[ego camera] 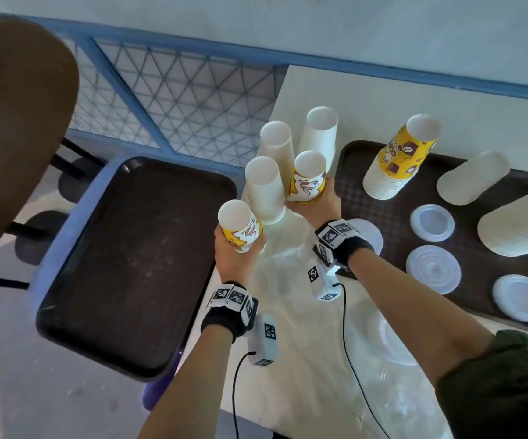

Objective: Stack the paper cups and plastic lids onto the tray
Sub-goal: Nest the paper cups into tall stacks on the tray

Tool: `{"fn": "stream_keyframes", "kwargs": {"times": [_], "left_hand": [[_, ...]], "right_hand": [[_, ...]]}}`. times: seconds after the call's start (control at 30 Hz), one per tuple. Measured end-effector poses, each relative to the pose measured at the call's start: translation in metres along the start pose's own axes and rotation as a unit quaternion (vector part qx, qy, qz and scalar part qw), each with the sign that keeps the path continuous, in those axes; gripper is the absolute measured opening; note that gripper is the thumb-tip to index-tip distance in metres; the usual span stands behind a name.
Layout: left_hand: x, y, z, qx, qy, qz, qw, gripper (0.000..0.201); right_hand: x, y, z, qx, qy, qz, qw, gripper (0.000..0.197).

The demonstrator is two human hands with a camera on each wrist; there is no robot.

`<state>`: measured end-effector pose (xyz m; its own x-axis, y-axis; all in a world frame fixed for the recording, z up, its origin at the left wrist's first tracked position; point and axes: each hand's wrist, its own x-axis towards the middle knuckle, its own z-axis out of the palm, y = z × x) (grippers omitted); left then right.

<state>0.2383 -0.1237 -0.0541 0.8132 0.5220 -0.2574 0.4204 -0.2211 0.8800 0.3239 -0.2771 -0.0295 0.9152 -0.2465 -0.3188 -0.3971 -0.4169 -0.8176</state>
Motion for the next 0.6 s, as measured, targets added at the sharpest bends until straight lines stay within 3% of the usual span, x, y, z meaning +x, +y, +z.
{"fn": "stream_keyframes", "kwargs": {"times": [0.27, 0.47, 0.6], "left_hand": [[-0.001, 0.001, -0.002, 0.032, -0.017, -0.005, 0.999, 0.077], [-0.012, 0.005, -0.012, 0.028, -0.067, 0.039, 0.997, 0.069], [-0.028, 0.011, -0.011, 0.030, -0.114, 0.098, 0.988, 0.078]], "right_hand": [[-0.003, -0.002, -0.002, -0.005, 0.000, 0.007, 1.000, 0.082], [-0.031, 0.000, -0.023, 0.028, 0.012, -0.015, 0.999, 0.076], [-0.055, 0.014, -0.063, 0.060, 0.041, -0.017, 0.997, 0.068]]}}
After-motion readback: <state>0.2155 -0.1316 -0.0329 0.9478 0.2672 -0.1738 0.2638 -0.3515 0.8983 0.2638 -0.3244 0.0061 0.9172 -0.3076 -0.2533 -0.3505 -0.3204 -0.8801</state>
